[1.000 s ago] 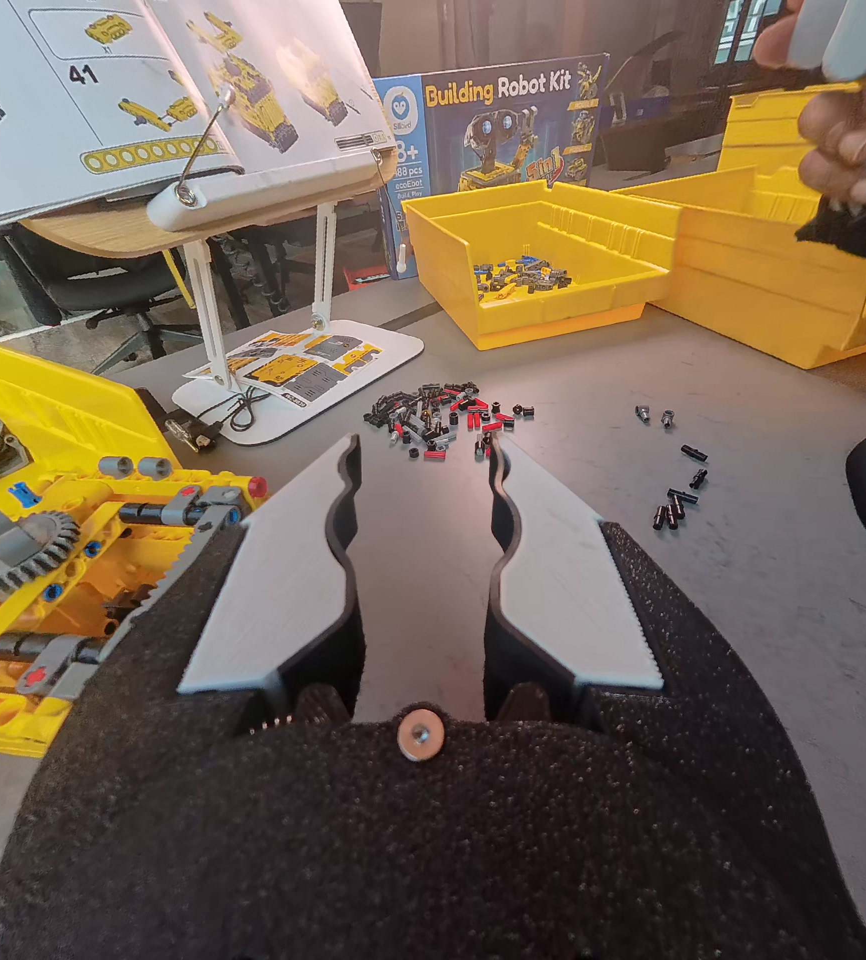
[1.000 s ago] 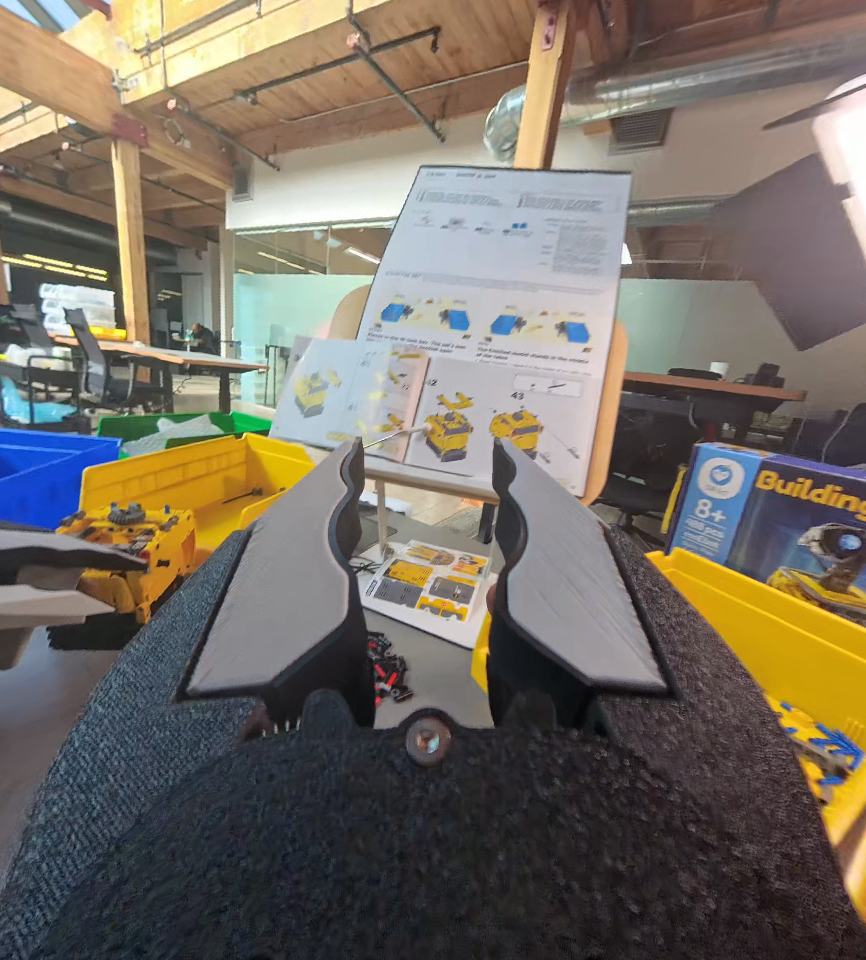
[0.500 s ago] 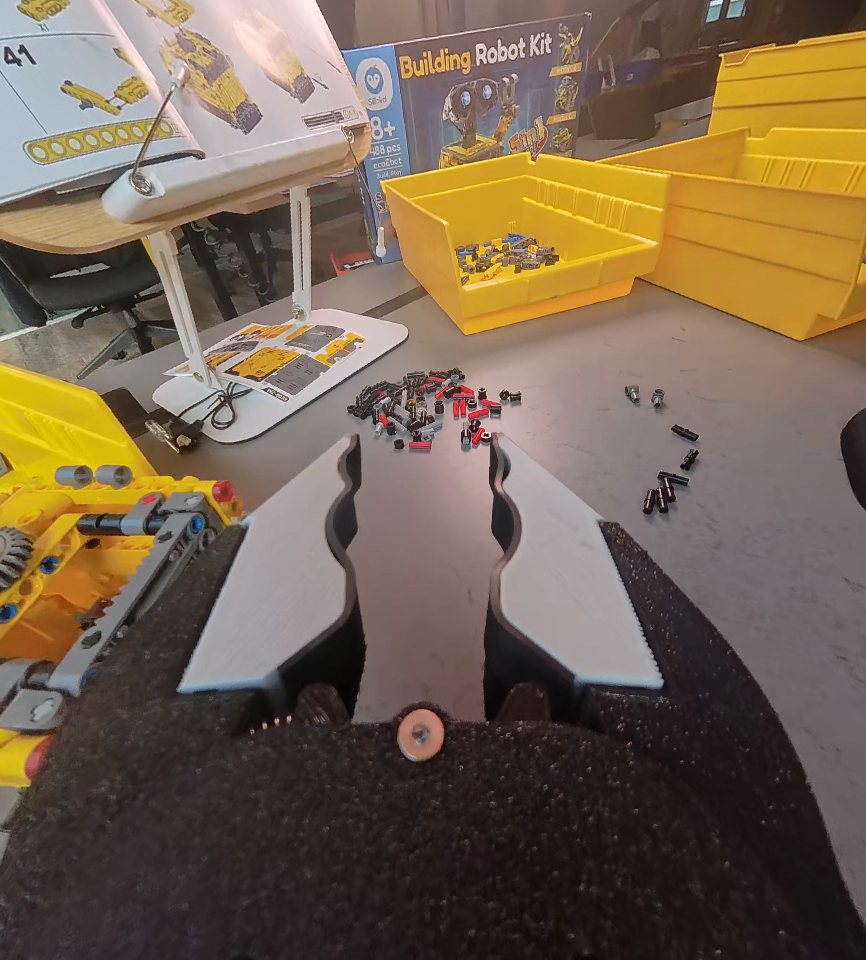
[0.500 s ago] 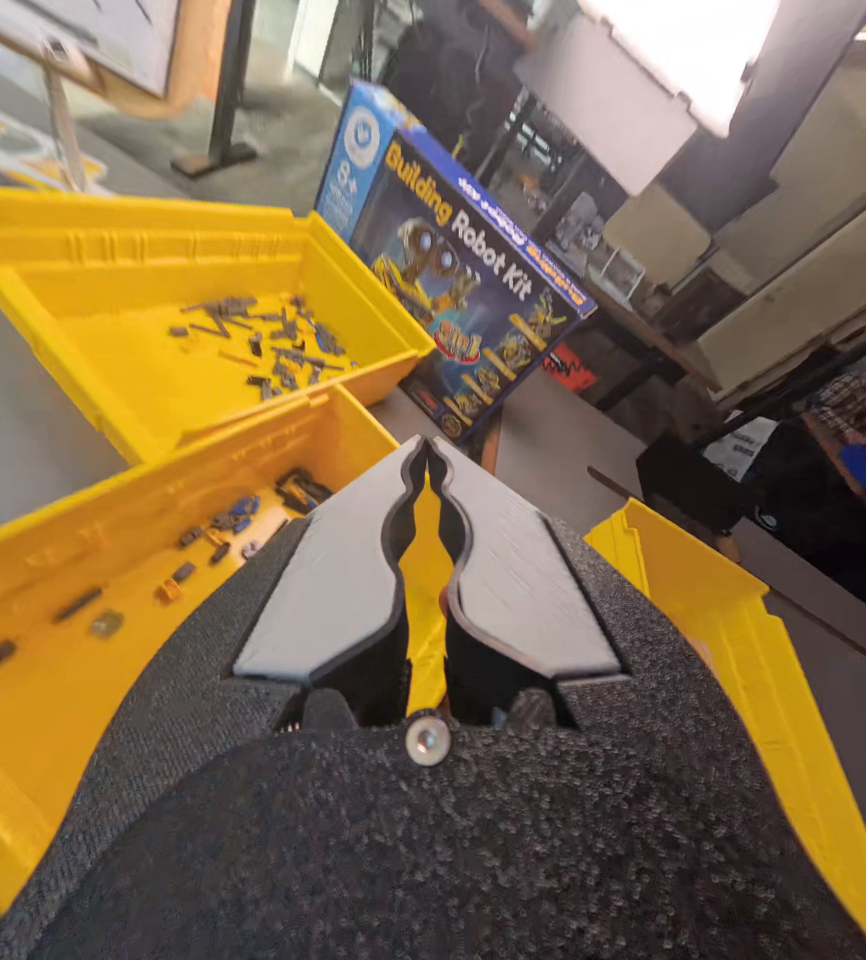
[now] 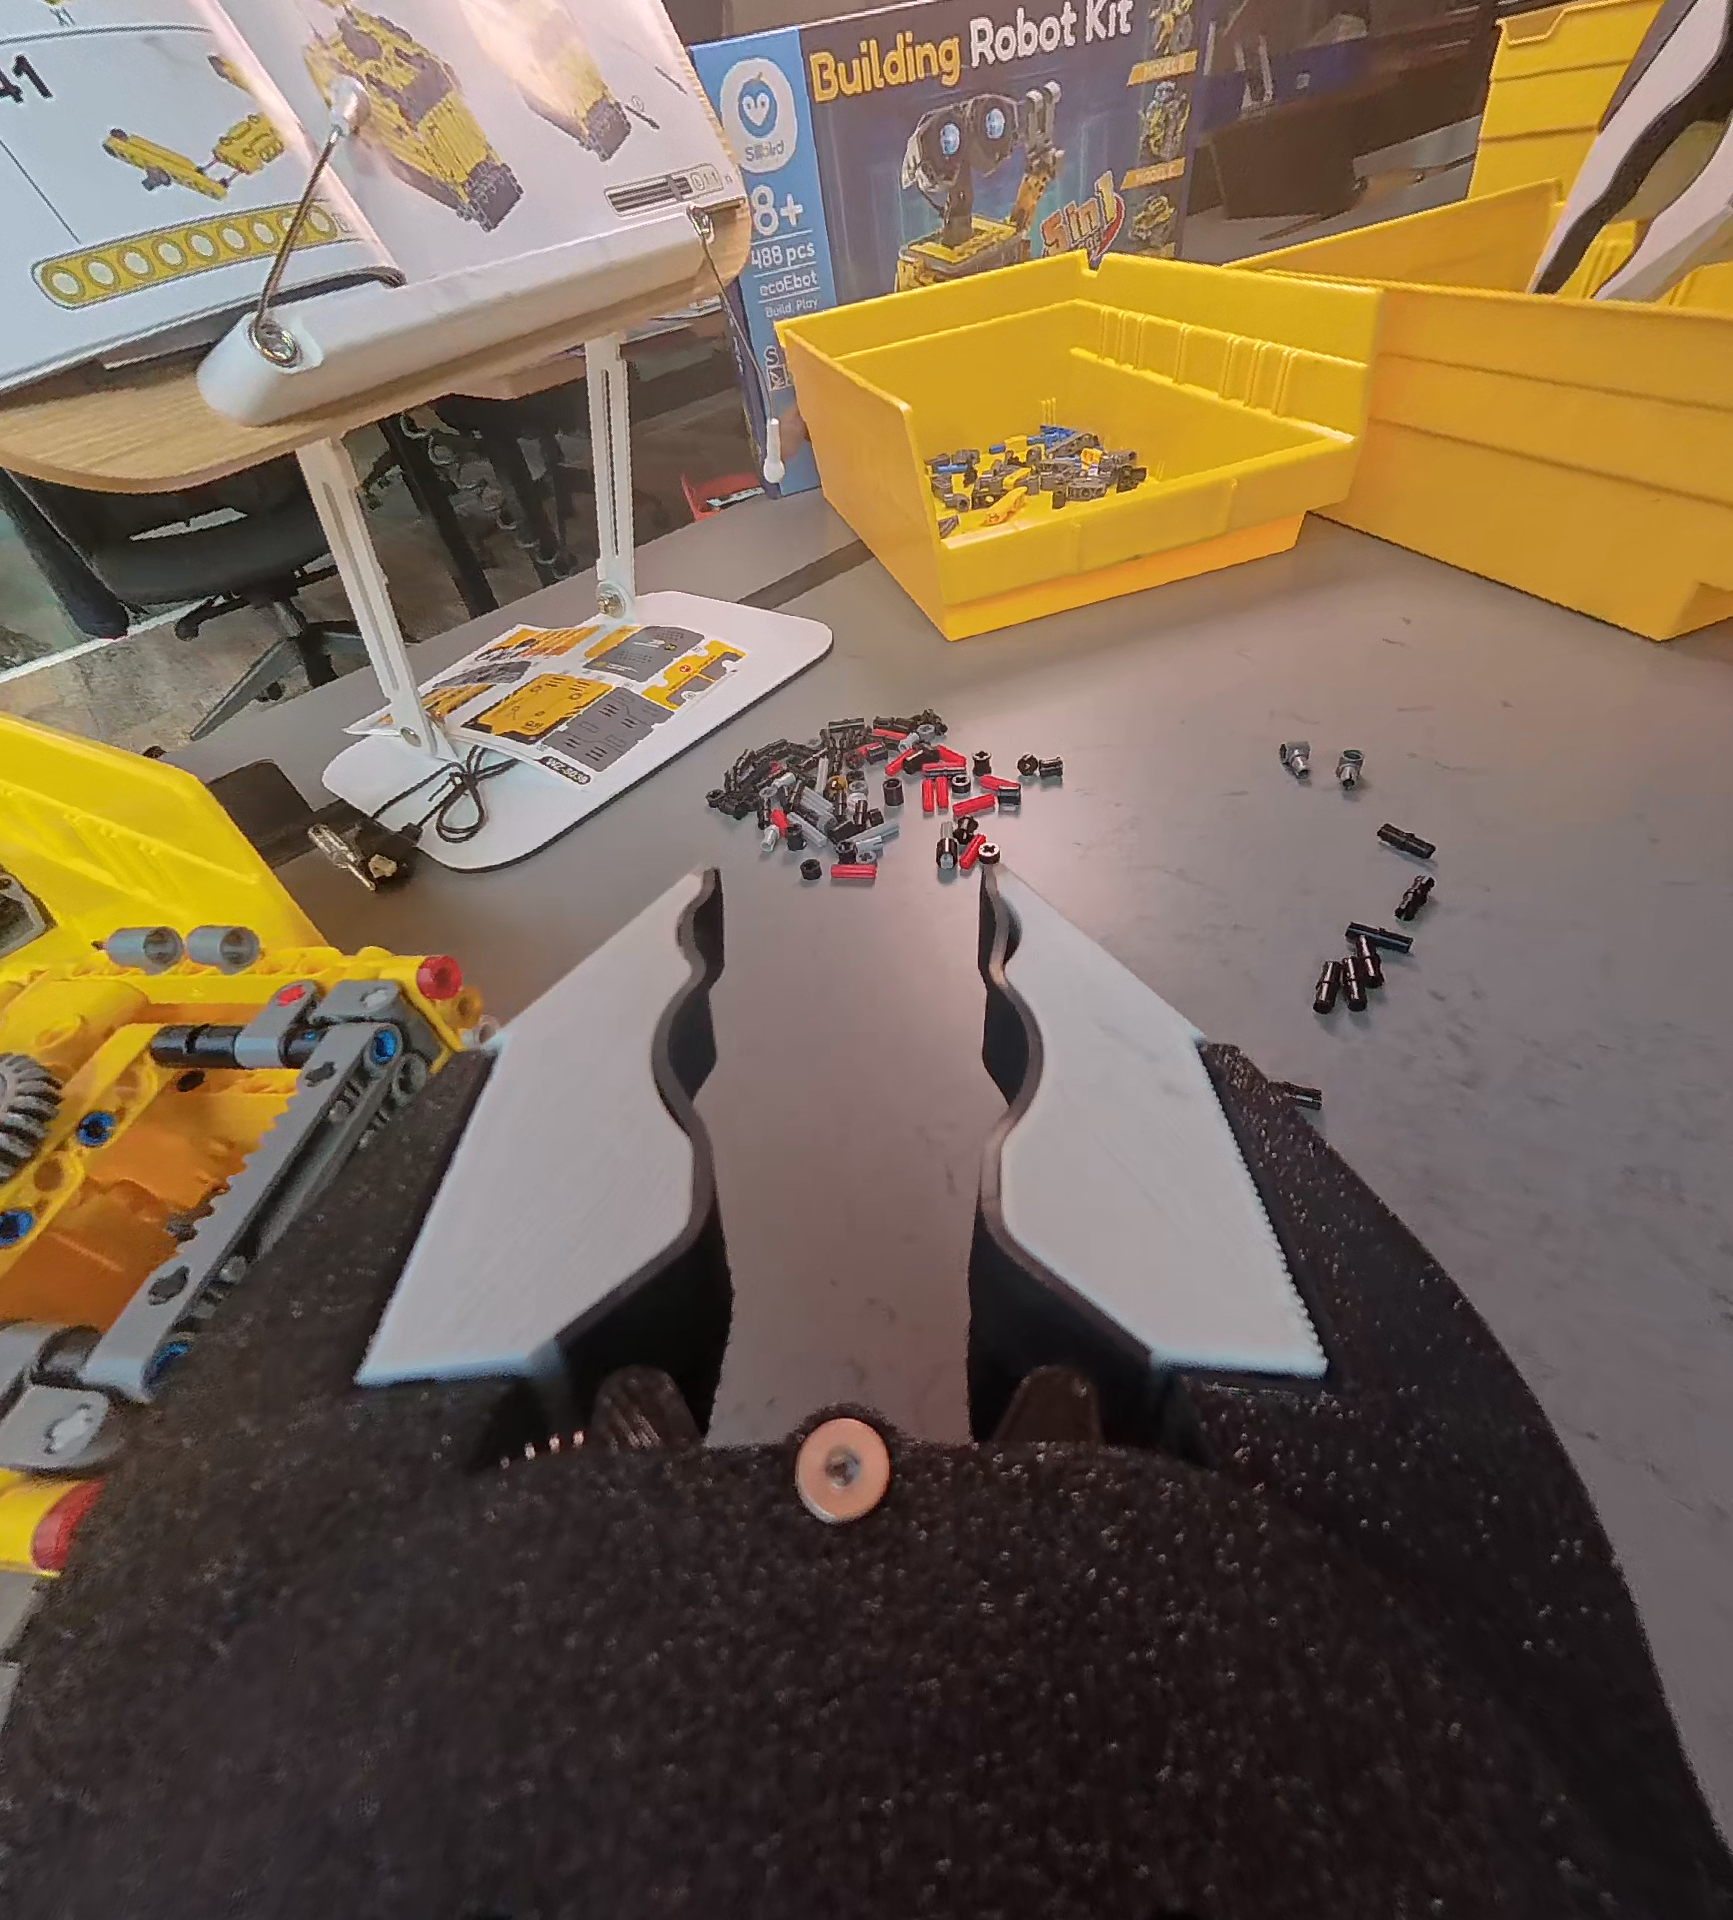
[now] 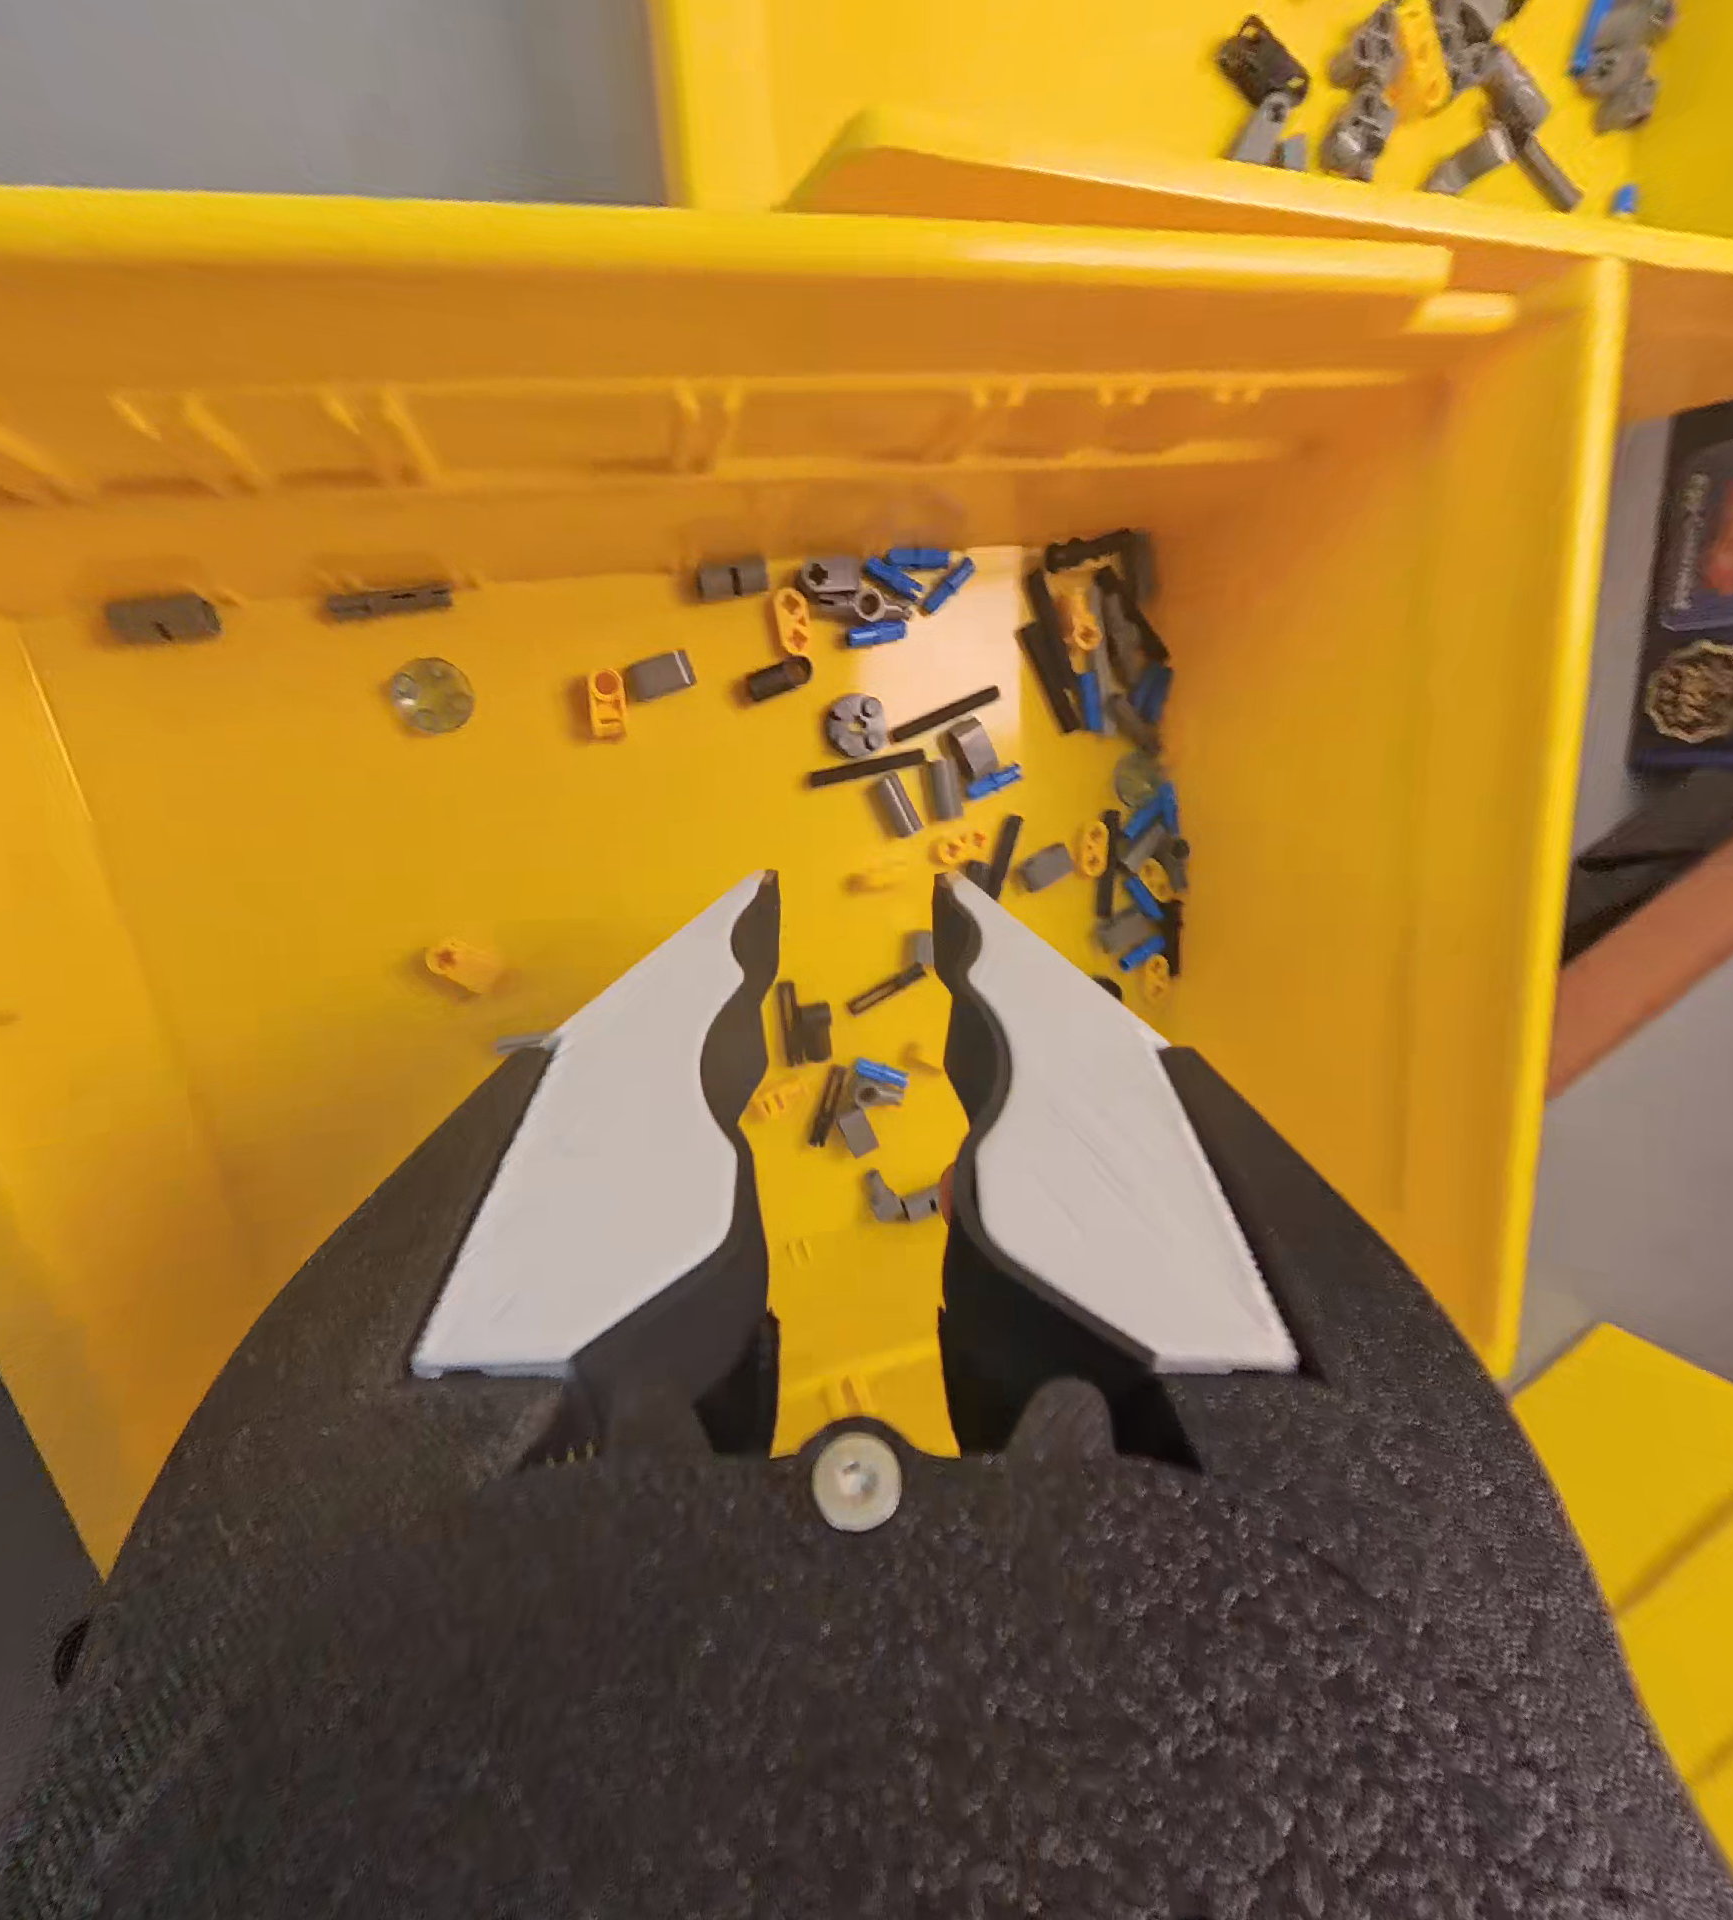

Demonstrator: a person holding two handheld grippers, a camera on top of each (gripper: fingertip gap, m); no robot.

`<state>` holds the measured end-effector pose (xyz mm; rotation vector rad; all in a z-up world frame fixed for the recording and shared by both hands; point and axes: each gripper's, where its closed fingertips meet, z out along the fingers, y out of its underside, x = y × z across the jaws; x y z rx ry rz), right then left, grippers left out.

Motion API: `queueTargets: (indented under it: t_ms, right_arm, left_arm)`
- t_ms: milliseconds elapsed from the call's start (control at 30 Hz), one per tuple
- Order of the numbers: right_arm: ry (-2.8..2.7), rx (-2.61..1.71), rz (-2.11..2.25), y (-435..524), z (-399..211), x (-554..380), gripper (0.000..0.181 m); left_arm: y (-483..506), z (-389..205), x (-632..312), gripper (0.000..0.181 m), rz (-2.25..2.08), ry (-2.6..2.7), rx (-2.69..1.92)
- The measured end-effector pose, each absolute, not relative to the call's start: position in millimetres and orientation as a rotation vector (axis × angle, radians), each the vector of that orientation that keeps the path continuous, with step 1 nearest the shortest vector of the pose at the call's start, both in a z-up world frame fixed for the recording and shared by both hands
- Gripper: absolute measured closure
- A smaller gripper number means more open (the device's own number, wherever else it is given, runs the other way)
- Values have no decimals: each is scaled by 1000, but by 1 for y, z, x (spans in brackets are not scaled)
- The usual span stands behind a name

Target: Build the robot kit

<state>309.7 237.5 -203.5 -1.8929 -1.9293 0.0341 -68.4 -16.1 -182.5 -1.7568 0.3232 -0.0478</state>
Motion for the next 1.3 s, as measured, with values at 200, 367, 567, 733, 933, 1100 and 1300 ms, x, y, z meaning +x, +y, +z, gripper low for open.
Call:
queueTargets:
  t_ms: [200, 367, 567, 733, 933, 1100, 1300]
  right_arm:
    - [-2115, -1871, 187, 213, -242, 278, 145]
    - [-2144, -1903, 236, 207, -258, 268, 157]
    - [-2153, -1998, 109, 226, -258, 299, 174]
    - [-1980, -2009, 71, 260, -233, 313, 168]
    - [-1656, -1958, 135, 317, -211, 273, 165]
    - [-1410, -2217, 203, 341, -240, 256, 165]
    - [-1347, -2346, 213, 337, -257, 259, 173]
  left_arm:
    - [-16, -186, -65, 133, -18, 351, -1768]
    - [-15, -187, -65, 133, -18, 352, -1776]
    - [-15, -187, -66, 133, -25, 348, -1781]
    - [-14, -188, -66, 133, -24, 350, -1786]
    - [-13, -192, -65, 132, -12, 361, -1807]
    - [-15, -190, -64, 133, 12, 373, -1789]
    - [-15, -191, -67, 133, -18, 353, -1800]
